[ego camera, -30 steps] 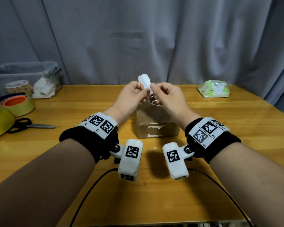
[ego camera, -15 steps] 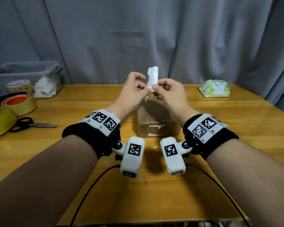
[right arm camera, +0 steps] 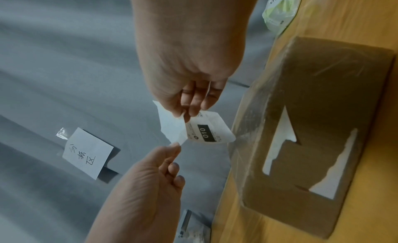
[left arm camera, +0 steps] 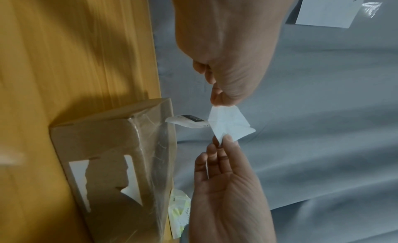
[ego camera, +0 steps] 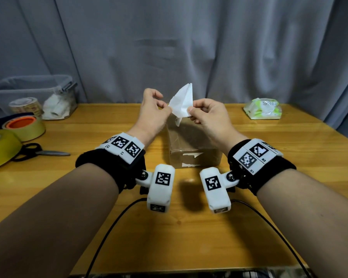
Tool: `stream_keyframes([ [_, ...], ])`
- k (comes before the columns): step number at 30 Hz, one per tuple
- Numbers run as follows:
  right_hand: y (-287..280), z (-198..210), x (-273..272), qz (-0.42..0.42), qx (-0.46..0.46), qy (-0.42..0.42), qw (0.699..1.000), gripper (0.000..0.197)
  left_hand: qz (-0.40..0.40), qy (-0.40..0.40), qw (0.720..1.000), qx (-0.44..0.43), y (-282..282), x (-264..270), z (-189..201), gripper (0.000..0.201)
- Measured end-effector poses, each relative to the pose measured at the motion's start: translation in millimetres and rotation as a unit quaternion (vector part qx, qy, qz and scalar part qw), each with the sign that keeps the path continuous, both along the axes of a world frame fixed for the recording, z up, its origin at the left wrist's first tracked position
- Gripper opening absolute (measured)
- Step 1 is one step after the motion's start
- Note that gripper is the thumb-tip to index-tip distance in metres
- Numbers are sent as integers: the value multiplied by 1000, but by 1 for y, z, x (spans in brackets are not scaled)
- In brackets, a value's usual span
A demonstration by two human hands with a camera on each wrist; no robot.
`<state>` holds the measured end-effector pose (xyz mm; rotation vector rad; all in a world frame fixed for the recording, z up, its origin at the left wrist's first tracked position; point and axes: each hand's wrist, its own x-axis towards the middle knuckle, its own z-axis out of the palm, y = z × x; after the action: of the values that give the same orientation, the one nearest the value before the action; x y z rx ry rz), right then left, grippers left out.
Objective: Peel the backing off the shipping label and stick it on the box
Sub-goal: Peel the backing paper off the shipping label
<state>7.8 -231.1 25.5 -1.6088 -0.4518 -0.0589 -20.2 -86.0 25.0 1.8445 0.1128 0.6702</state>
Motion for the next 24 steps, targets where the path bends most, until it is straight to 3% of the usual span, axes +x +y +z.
stream_keyframes([
  [5, 2, 2, 0, 4, 4, -9, 1000, 12, 22, 15, 999, 17, 3, 1, 1, 28],
  [9, 0, 7, -1, 19, 6, -28, 999, 24, -38, 69, 996, -35, 2, -5, 14, 34],
  [12, -2, 15, -1, 35, 9, -35, 999, 33, -79, 100, 990, -57, -1, -10, 24, 16],
  [18, -1, 21, -4, 20, 20, -35, 999, 32, -100, 62, 992, -38, -8, -11, 30, 11],
  [21, -2, 22, -5, 12, 24, -21, 999, 20, -91, 52, 994, -14, -9, -9, 30, 6],
  [24, 0, 24, -6, 8, 48, -25, 999, 15, -89, 47, 995, -2, -12, -8, 31, 15],
])
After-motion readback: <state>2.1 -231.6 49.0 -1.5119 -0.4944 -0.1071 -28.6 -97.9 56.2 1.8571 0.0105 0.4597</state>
